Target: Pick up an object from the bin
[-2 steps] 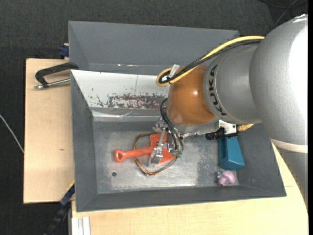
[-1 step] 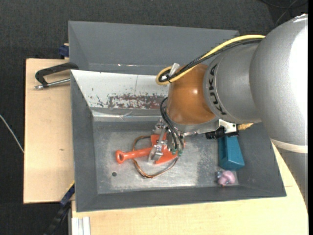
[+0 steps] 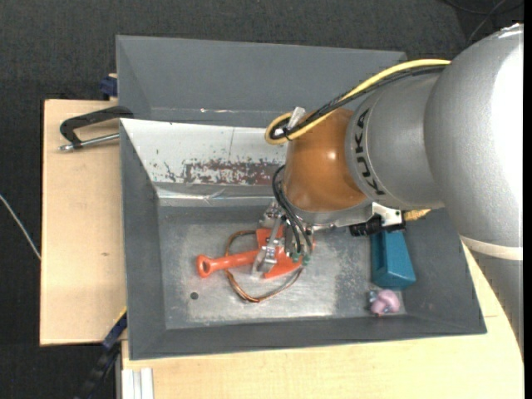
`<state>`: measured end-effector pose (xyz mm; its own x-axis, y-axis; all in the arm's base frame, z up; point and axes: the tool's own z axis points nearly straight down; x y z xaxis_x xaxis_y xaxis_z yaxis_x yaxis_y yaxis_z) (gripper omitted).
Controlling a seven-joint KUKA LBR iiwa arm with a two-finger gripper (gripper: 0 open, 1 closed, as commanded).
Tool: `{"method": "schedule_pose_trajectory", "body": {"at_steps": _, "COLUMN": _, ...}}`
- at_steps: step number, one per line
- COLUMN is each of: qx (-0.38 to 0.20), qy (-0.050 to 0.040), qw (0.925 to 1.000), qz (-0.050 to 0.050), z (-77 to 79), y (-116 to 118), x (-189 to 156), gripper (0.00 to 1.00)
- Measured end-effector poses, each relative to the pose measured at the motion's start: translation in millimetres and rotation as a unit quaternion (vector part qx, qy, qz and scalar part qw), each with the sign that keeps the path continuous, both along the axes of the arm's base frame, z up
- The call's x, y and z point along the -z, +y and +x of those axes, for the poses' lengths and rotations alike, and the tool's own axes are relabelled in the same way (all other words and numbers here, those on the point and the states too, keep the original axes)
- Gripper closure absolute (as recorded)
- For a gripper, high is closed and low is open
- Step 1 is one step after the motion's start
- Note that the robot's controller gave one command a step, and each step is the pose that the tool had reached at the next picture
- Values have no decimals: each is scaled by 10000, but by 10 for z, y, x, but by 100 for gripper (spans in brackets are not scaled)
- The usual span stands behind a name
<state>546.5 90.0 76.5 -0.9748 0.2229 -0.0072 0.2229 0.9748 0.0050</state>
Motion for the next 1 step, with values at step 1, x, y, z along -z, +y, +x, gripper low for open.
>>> {"method": "schedule_pose_trajectory", "body": {"at_steps": 1, "qx": 1, "qy": 20, "qw": 10000, "qz": -5, "z": -10, "y": -2, "x": -35, "gripper": 100}}
